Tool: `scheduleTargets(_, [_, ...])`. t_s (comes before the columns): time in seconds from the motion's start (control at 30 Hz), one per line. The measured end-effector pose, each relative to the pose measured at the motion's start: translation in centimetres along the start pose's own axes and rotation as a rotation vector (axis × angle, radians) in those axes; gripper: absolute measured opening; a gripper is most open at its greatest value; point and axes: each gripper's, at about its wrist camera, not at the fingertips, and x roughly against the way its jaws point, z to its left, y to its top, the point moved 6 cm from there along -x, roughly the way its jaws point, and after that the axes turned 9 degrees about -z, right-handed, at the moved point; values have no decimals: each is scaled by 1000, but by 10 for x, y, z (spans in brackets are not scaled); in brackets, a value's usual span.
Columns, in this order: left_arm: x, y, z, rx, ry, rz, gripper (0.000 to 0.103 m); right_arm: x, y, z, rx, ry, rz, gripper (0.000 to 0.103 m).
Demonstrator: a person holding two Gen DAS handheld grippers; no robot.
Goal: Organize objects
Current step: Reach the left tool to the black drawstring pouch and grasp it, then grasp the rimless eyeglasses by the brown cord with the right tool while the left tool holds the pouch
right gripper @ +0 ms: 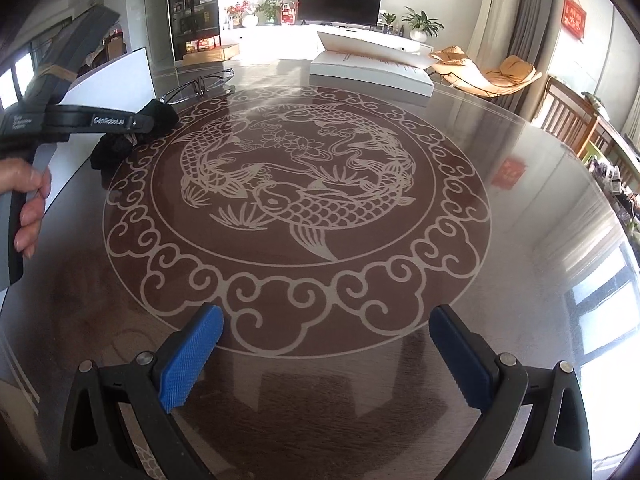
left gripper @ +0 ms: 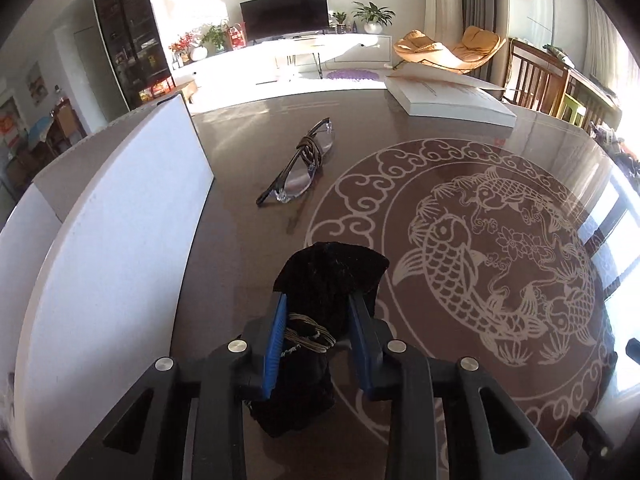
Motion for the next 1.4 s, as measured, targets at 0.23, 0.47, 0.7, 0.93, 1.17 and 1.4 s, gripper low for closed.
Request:
scheduleTargets(0.23, [90, -84, -4, 65, 12, -29, 32, 3, 0, 4, 30, -14, -12, 103])
scheduleTargets(0.47, [68, -97, 5, 119, 0, 44, 92, 0, 0, 1, 7, 7, 0, 103])
scheduleTargets(0.7, [64, -101, 4, 117, -10, 68, 103, -2, -2, -3, -31, 44, 20, 103])
scheduleTargets(0.93, [64, -101, 4, 118, -10, 65, 103, -4, -1, -2, -33, 58, 28, 103])
scheduleTargets(1.17, [64, -101, 3, 118, -10, 65, 103, -31, 48, 21, 124, 161, 108, 103])
scheduleTargets(1.4, [64, -101, 3, 117, -11, 65, 103, -83, 157, 76, 99, 207, 138, 103])
